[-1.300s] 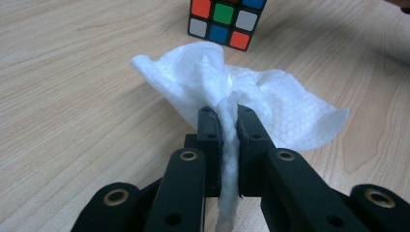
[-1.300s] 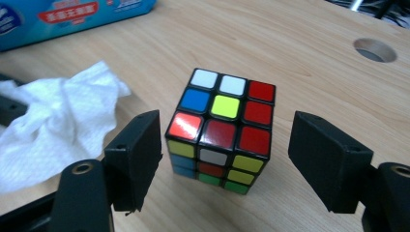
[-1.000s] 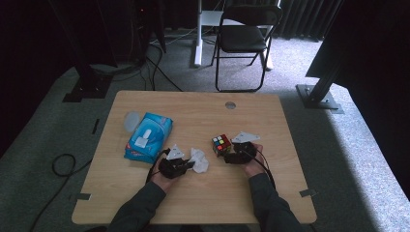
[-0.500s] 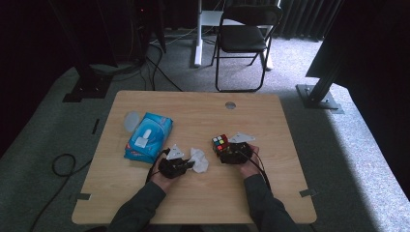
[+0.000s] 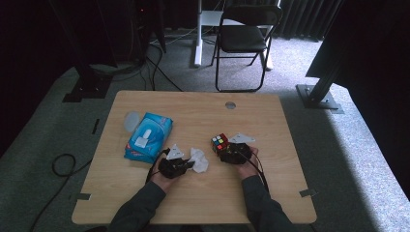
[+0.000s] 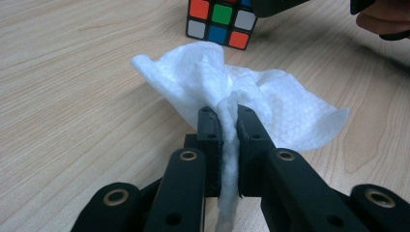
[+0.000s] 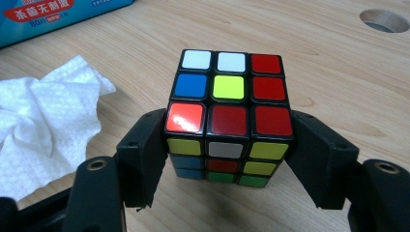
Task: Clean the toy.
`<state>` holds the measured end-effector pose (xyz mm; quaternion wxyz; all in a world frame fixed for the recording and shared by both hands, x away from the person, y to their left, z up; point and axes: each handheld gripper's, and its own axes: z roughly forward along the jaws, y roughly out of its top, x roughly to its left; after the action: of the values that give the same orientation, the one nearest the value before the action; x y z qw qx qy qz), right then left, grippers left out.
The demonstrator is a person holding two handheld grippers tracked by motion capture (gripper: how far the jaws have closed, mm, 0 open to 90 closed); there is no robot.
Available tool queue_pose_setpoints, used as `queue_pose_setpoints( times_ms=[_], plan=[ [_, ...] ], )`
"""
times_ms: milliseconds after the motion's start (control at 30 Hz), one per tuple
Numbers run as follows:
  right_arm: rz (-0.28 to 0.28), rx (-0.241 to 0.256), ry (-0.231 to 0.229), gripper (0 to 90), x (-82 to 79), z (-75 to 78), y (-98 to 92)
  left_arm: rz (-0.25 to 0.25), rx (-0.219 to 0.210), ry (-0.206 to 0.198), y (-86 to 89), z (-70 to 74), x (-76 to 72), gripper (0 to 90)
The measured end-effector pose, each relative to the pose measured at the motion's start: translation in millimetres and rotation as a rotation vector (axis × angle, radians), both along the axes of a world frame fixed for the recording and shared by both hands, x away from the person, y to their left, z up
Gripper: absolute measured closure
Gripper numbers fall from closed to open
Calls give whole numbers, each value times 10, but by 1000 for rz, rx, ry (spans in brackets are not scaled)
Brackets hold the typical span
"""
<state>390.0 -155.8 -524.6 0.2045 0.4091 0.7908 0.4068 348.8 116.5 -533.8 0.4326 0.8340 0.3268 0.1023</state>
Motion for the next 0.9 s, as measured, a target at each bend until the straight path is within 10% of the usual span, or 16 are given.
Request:
queue_pose_setpoints(
  times_ms=[900],
  plan=[
    [-166, 41, -63, 342, -110, -30, -68, 1, 1, 0, 2, 2, 0, 827]
  ],
)
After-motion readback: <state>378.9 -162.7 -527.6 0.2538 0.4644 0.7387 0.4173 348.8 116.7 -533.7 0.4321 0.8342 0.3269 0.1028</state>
